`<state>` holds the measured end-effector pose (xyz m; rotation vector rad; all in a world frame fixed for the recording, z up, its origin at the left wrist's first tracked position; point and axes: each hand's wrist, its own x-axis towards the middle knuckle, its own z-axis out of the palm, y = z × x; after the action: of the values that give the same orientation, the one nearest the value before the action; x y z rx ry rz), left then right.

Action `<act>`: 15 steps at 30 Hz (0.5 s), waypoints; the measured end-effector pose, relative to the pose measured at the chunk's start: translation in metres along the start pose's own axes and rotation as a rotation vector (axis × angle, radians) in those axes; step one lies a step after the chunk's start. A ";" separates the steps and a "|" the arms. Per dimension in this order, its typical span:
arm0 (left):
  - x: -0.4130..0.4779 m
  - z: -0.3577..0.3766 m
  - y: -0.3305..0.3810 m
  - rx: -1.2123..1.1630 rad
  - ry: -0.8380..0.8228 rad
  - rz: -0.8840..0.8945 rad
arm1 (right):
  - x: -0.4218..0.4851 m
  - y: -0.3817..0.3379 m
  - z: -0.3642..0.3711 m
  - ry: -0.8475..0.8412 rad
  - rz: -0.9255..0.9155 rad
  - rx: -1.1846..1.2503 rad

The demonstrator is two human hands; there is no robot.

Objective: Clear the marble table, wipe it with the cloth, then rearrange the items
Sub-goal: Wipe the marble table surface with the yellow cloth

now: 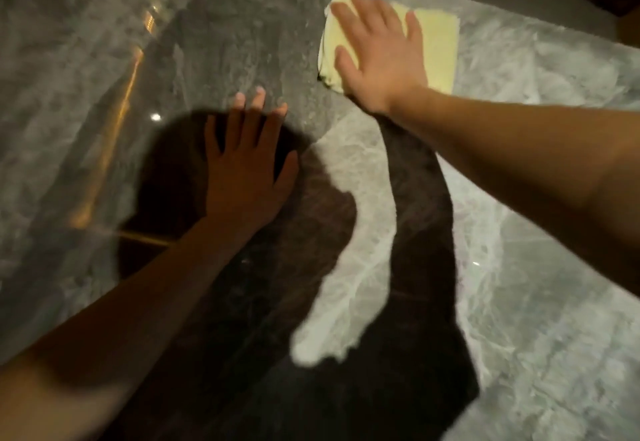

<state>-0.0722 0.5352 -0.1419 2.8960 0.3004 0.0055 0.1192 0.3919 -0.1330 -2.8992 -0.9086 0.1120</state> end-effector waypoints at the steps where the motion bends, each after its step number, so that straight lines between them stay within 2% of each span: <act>1: 0.001 0.000 0.000 -0.006 -0.001 -0.005 | 0.009 0.002 0.000 0.013 0.003 -0.007; 9: 0.002 0.002 -0.003 -0.013 0.020 0.003 | 0.026 0.004 -0.006 0.006 0.000 -0.018; 13: 0.001 0.000 0.000 -0.026 0.022 -0.025 | -0.006 -0.006 -0.006 -0.052 0.015 0.009; 15: 0.001 0.000 0.002 -0.035 0.030 -0.034 | -0.038 -0.014 -0.005 -0.079 -0.043 -0.001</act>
<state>-0.0707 0.5332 -0.1411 2.8578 0.3517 0.0474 0.0802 0.3811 -0.1248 -2.8919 -0.9833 0.2236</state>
